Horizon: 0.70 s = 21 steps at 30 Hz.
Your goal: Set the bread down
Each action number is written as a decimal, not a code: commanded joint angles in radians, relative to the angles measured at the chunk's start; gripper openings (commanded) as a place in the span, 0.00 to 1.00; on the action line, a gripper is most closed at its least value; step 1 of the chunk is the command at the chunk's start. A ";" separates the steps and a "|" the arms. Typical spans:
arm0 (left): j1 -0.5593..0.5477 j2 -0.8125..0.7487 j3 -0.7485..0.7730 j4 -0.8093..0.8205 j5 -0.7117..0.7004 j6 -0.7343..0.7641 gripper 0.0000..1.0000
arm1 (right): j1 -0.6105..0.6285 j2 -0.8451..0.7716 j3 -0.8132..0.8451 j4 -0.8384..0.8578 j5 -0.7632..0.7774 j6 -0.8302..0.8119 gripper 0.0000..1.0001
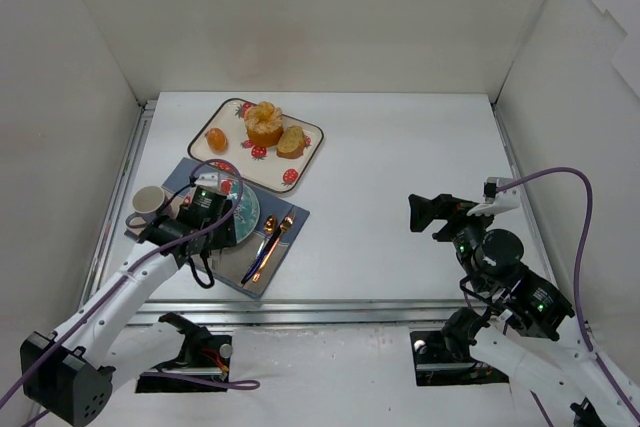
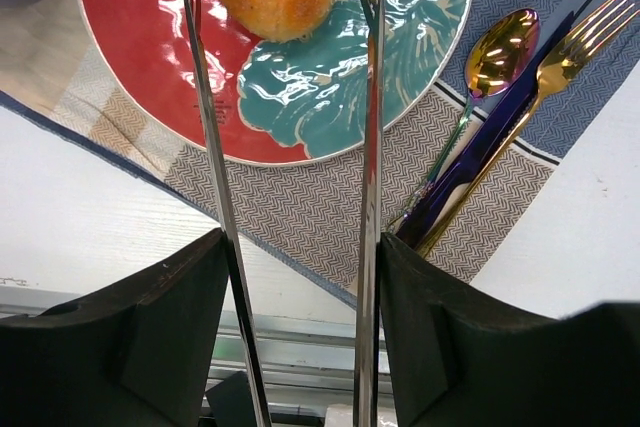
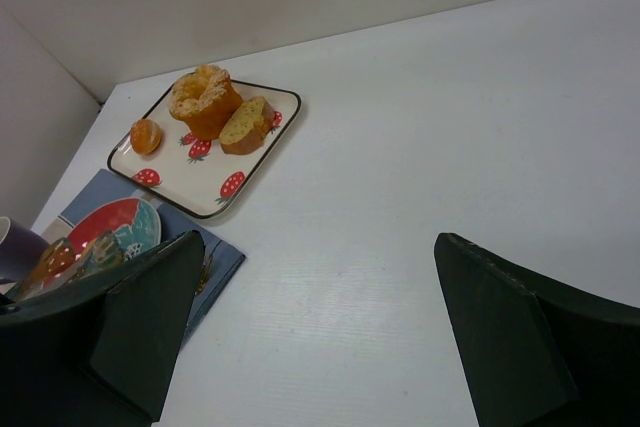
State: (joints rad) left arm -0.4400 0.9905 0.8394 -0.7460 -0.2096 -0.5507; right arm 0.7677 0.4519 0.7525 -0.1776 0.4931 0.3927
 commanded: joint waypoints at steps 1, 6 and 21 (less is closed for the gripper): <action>-0.005 -0.032 0.056 -0.009 -0.051 0.001 0.54 | 0.004 0.013 0.004 0.059 0.030 0.003 0.98; -0.005 -0.049 0.135 -0.039 -0.077 0.028 0.55 | 0.004 0.018 0.005 0.059 0.032 0.002 0.98; -0.187 0.218 0.375 0.279 0.151 0.258 0.50 | 0.004 -0.025 0.001 0.056 0.047 0.000 0.98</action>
State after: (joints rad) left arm -0.6025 1.1477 1.1656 -0.6331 -0.1097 -0.3599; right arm 0.7677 0.4202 0.7525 -0.1780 0.5091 0.3923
